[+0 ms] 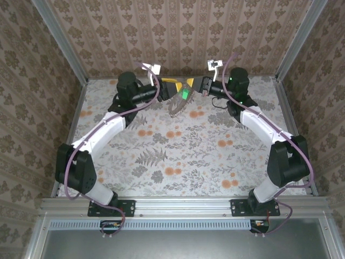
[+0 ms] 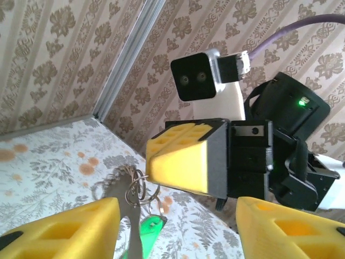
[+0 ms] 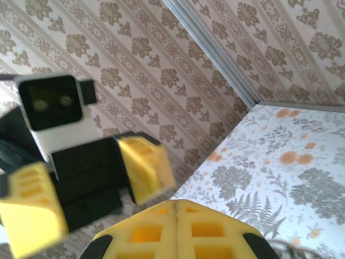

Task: Put the keys on the keyring

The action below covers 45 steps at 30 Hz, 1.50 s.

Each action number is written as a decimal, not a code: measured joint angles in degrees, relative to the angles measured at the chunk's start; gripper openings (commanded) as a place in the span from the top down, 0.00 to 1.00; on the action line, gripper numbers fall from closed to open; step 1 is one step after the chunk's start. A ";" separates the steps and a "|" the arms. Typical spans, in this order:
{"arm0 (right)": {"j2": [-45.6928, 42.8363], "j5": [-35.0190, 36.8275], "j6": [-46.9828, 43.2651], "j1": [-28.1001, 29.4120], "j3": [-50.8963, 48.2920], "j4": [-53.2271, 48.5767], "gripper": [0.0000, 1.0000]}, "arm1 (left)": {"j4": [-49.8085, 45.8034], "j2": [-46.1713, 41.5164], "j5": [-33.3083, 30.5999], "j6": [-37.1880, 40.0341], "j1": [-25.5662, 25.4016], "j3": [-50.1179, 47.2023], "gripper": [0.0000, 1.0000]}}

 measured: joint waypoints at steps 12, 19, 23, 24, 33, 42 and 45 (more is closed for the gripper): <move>3.61 -9.38 -2.64 -3.45 5.11 -1.22 1.00 | -20.68 4.74 4.44 17.81 4.76 14.40 0.40; 4.85 -12.48 0.81 -3.45 5.27 2.34 1.00 | -27.17 11.17 9.92 22.71 4.87 20.85 0.42; 5.66 -13.35 3.48 -3.43 5.25 5.84 1.00 | -28.06 12.74 12.57 23.17 4.90 21.64 0.43; 5.92 -13.42 4.07 -3.43 5.27 6.54 1.00 | -28.06 12.94 13.00 23.23 4.87 21.73 0.43; 7.41 -13.60 6.62 -2.80 5.25 9.16 1.00 | -27.69 14.36 16.00 23.21 4.20 22.43 0.43; 7.43 -13.62 7.61 -1.60 5.25 9.22 1.00 | -27.36 16.17 16.92 23.19 3.32 24.17 0.43; 7.43 -13.64 7.65 -1.22 5.25 9.22 1.00 | -27.28 16.59 17.27 23.17 3.06 24.52 0.44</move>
